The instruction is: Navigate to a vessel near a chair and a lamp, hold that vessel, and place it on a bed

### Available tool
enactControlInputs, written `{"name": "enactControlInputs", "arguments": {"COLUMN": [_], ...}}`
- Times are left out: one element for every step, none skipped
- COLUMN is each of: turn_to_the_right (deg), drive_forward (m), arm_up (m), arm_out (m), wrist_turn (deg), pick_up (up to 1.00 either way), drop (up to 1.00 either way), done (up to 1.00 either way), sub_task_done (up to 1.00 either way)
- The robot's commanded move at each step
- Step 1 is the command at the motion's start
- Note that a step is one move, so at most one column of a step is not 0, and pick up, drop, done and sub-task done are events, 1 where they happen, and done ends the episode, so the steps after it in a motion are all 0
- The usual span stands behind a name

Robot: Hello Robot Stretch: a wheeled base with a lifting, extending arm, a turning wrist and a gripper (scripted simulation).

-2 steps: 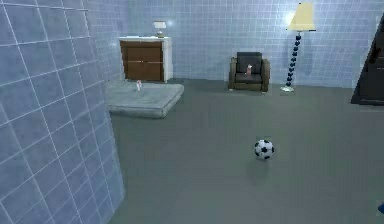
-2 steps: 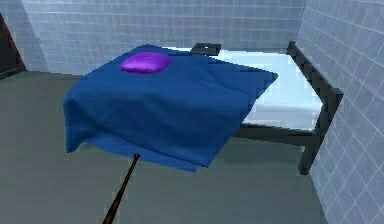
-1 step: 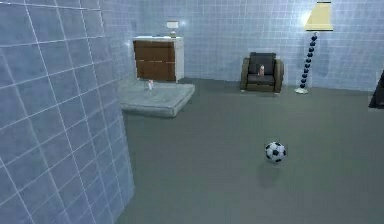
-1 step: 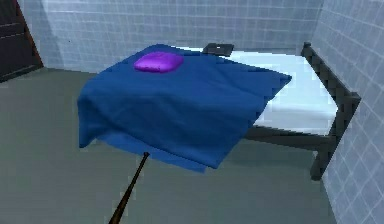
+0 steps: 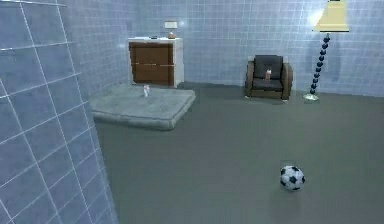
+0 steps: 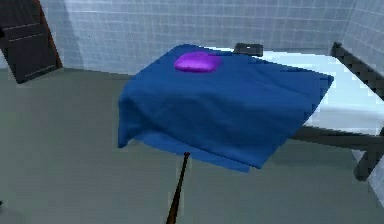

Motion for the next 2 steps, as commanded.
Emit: {"name": "enactControlInputs", "arguments": {"turn_to_the_right": [6.0,3.0], "drive_forward": [0.0,0.0], "arm_up": [0.0,0.0], "arm_out": [0.0,0.0], "wrist_turn": [0.0,0.0], "pick_up": [0.0,0.0], "drop": [0.0,0.0], "done": [0.0,0.0], "sub_task_done": [0.0,0.0]}}
